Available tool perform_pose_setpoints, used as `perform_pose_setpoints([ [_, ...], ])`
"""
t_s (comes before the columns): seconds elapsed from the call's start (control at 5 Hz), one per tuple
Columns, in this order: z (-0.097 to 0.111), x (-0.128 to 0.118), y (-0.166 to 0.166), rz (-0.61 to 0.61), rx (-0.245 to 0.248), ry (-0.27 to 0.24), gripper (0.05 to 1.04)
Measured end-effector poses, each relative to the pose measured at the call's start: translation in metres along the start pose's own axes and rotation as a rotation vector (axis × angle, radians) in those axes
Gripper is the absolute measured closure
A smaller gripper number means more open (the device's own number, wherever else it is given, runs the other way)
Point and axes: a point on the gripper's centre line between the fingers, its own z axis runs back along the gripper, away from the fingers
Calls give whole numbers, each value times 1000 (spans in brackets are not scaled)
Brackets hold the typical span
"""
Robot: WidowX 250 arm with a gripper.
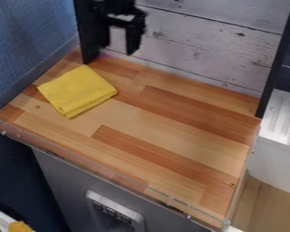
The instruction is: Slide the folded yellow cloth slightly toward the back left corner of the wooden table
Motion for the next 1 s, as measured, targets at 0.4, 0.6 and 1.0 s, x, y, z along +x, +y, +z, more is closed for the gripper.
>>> perform_pose_setpoints([
  [0.4,23,17,-50,7,18,-28,89],
  [0.6,31,23,-64,14,19,-41,89],
  [1.0,31,27,-72,26,-4,-8,87],
])
